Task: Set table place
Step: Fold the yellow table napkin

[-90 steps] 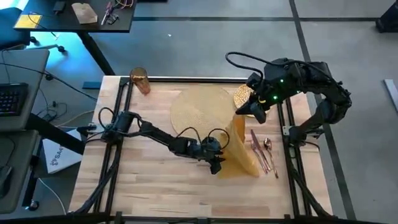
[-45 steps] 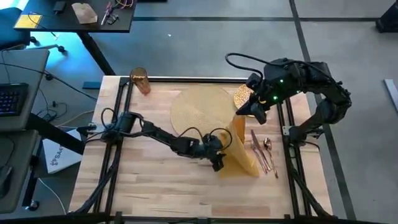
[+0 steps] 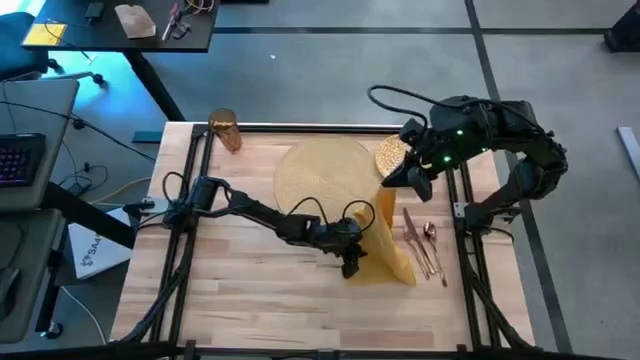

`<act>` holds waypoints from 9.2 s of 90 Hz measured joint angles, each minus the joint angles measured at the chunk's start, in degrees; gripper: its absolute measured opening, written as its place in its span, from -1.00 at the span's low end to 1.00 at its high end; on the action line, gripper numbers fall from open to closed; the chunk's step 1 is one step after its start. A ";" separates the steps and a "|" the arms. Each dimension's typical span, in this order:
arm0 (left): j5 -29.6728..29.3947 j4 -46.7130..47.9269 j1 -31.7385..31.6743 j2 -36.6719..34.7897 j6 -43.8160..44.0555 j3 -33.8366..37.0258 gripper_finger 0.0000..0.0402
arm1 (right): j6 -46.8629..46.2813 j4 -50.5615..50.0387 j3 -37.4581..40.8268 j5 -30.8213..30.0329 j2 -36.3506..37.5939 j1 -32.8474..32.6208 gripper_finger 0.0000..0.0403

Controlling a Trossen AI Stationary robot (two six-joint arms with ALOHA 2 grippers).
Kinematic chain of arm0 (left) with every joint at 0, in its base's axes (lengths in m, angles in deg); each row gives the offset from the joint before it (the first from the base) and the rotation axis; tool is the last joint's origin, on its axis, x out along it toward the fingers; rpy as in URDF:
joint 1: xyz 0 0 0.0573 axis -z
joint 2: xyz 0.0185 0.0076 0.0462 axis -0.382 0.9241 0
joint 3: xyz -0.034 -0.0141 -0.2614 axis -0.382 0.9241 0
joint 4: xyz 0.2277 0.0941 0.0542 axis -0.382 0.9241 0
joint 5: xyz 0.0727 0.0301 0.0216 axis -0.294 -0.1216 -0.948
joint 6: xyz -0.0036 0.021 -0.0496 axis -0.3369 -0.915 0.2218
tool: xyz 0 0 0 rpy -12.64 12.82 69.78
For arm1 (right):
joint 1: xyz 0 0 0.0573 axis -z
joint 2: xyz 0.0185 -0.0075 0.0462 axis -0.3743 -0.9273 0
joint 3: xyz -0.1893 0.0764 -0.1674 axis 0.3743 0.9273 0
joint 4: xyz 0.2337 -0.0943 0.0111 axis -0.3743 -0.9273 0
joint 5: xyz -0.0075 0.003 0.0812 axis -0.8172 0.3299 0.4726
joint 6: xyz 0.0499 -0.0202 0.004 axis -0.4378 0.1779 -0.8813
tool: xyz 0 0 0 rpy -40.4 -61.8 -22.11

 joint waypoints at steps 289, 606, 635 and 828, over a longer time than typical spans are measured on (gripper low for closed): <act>-18.83 46.39 -24.58 -50.77 -32.64 19.09 -1.00 | 5.72 12.54 56.09 -26.73 2.69 11.99 -1.00; -55.14 74.22 -8.49 -42.51 -1.44 13.79 -1.00 | 4.24 4.10 64.78 -59.07 -0.38 1.04 -1.00; -46.40 66.51 -12.32 -44.14 -9.49 12.23 -1.00 | 6.15 7.35 62.49 -53.79 1.82 3.07 -1.00; -10.16 46.44 22.60 -36.02 14.81 34.36 -0.92 | -16.81 41.07 79.17 -21.84 -6.96 -36.54 -0.90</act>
